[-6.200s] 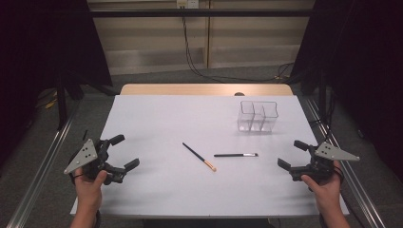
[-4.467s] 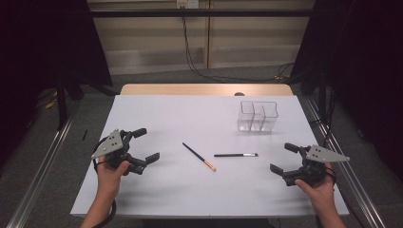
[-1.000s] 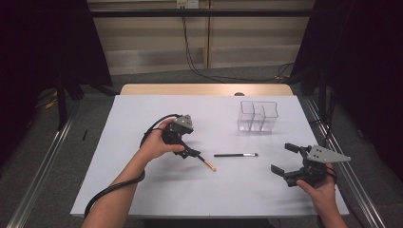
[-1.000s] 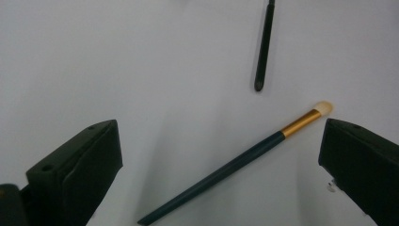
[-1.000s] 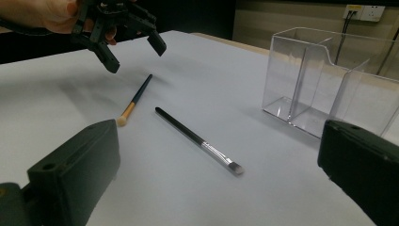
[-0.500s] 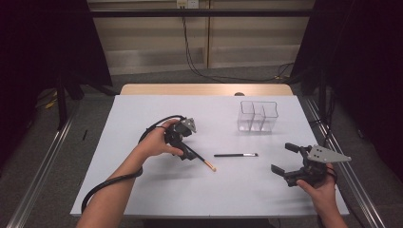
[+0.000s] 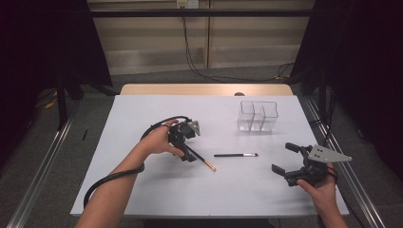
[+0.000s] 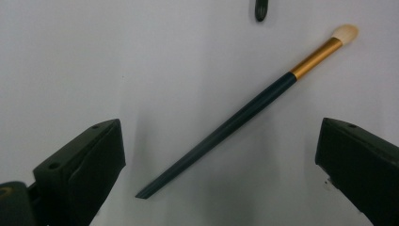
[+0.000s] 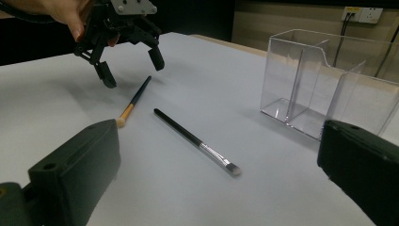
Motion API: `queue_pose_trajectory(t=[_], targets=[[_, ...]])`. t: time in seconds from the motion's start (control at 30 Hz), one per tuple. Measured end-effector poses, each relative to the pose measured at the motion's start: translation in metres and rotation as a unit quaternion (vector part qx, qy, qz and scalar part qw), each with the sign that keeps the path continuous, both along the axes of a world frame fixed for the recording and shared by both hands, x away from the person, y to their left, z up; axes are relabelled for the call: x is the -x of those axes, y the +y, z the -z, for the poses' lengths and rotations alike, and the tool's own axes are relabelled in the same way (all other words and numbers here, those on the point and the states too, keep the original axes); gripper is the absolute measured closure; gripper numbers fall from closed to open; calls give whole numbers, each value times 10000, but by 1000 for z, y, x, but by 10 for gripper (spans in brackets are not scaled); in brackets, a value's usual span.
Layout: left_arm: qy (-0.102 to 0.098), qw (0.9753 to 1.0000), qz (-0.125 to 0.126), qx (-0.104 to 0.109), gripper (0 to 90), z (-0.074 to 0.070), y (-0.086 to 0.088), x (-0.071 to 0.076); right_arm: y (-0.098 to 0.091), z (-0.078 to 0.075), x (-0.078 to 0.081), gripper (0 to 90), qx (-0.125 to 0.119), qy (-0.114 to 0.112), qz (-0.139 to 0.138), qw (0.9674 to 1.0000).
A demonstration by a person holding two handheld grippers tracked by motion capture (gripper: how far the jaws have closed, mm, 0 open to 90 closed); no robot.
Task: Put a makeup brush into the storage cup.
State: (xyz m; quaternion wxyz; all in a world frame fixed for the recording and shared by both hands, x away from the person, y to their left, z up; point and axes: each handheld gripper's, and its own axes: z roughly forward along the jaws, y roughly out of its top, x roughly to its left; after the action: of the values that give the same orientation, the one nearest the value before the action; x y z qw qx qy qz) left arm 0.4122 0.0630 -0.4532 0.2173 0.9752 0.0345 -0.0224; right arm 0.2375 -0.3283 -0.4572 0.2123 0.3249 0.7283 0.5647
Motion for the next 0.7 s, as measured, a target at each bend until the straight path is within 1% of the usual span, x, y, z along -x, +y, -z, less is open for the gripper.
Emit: queue_pose_trajectory(t=[0.03,0.07,0.13,0.2,0.27,0.37,0.4,0.43,0.47,0.57,0.6,0.7], targets=[[5,10000,-1,-9,24,0,0,0,0,0,0,0,-1,1,0,10000],[10,9999,79,-71,33,0,0,-1,0,0,0,0,6,8,5,10000],[-9,9999,72,-116,49,0,0,-2,-1,0,0,0,11,11,18,10000],[76,9998,75,-143,61,1,0,-3,-1,0,0,0,-4,10,13,10000],[97,9997,143,-196,81,2,1,-4,-1,0,0,0,-7,9,22,10000],[135,9996,150,-176,115,4,1,-2,-1,0,0,0,-10,9,19,10000],[115,9997,163,-171,126,5,2,-2,-1,0,0,0,-10,7,14,10000],[124,9994,241,-215,143,5,2,-2,-1,0,0,0,-7,7,15,10000],[127,9994,237,-218,156,6,1,-2,-1,0,0,0,-6,8,19,10000],[166,9989,335,-289,183,7,1,0,-2,0,0,0,-6,8,21,10000],[132,9988,366,-313,184,7,1,0,-2,0,0,0,-7,4,21,10000],[152,9988,364,-274,219,6,2,0,-2,0,0,0,-2,6,27,10000]])
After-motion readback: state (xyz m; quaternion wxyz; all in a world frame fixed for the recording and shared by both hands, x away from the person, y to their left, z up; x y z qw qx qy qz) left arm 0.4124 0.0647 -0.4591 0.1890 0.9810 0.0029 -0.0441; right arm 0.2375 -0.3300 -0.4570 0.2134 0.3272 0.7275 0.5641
